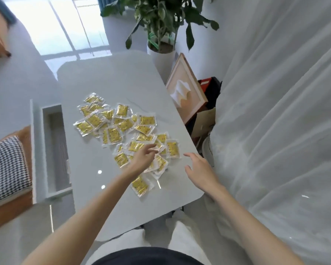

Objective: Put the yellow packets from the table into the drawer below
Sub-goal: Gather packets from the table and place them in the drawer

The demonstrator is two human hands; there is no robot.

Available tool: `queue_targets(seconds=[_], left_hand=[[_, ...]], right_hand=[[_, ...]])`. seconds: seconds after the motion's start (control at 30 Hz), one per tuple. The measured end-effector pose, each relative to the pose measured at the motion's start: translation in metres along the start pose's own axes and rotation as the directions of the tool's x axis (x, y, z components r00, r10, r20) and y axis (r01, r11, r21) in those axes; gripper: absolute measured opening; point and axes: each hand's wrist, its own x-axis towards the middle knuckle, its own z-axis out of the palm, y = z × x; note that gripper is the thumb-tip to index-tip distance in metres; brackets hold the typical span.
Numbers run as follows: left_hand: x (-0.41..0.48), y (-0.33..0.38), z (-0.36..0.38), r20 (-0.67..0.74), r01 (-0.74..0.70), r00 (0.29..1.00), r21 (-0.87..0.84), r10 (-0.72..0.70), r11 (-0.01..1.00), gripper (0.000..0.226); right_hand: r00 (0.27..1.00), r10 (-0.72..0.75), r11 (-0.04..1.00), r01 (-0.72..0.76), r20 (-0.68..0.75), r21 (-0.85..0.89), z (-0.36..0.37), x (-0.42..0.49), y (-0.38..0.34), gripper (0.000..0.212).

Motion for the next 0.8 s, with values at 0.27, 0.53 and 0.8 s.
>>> queue_targets(seconds=[0.27, 0.53, 0.8], left_hand=[[0.023, 0.003, 0.021, -0.229, 0.099, 0.964, -0.152, -0.133, 0.983, 0.041], [0.061, -0.028, 0.030, -0.297, 0.146, 0.928, -0.262, -0.224, 0.954, 0.040], [0.132, -0.095, 0.037, -0.324, 0.176, 0.901, -0.337, -0.289, 0.925, 0.038]], right_hand=[[0.972, 0.033, 0.975, -0.083, 0.231, 0.207, -0.001, 0.087, 0.045, 0.045], [0.952, 0.106, 0.948, -0.184, 0.287, 0.260, 0.044, 0.171, 0.060, 0.049], [0.893, 0.306, 0.863, -0.407, 0.331, 0.300, 0.130, 0.261, 0.092, 0.054]])
